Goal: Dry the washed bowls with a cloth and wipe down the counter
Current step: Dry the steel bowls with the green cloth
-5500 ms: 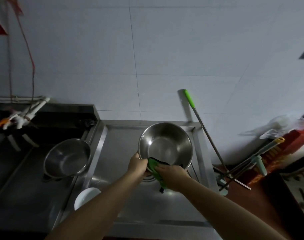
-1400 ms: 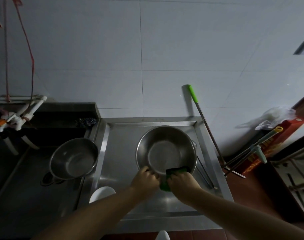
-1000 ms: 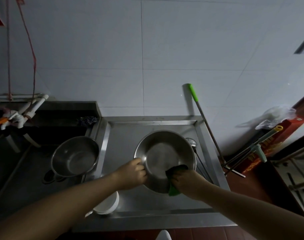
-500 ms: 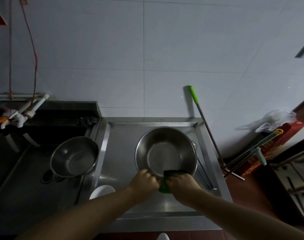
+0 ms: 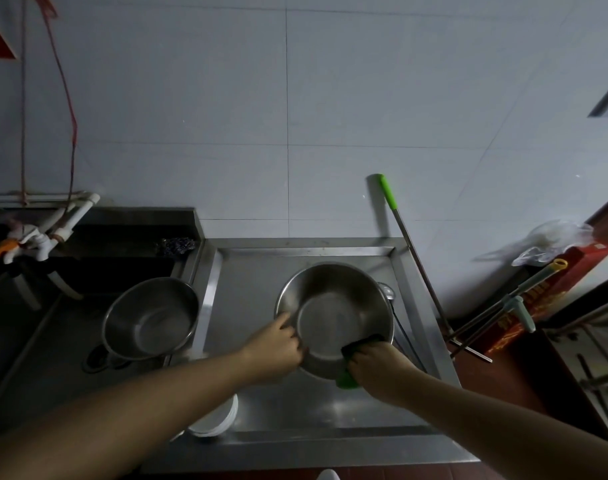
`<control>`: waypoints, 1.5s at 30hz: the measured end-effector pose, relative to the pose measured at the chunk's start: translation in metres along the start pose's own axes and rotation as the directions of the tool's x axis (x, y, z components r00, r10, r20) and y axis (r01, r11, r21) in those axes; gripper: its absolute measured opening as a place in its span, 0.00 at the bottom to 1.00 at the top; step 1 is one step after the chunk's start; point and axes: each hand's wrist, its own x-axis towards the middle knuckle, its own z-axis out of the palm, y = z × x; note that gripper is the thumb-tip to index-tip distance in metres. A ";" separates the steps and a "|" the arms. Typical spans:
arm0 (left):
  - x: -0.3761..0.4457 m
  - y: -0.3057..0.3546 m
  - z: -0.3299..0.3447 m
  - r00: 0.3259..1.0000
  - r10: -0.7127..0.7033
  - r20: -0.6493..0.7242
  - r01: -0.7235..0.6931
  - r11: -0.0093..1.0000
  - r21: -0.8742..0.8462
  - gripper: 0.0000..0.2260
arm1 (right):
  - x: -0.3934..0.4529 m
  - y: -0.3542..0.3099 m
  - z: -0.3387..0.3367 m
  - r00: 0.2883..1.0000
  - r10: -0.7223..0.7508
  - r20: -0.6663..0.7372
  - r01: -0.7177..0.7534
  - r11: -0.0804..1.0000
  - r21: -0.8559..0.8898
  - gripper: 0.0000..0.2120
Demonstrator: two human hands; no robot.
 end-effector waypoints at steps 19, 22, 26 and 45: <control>-0.024 -0.034 -0.002 0.922 0.330 -0.201 -0.309 0.942 0.128 0.09 | -0.019 0.023 0.015 0.985 -0.154 -0.079 0.154 0.988 -0.011 0.15; -0.023 -0.035 -0.001 0.975 0.175 -0.138 -0.155 0.977 0.149 0.05 | -0.014 0.015 0.011 0.991 -0.130 -0.037 0.131 0.991 0.015 0.12; -0.010 0.012 0.005 0.996 0.042 -0.080 -0.047 0.997 -0.065 0.09 | 0.000 -0.005 -0.001 0.999 -0.024 -0.043 0.026 0.998 0.060 0.10; -0.017 0.003 -0.006 0.978 0.001 -0.207 -0.034 0.988 -0.152 0.05 | -0.006 0.023 -0.009 0.997 -0.044 -0.062 0.050 0.994 0.098 0.16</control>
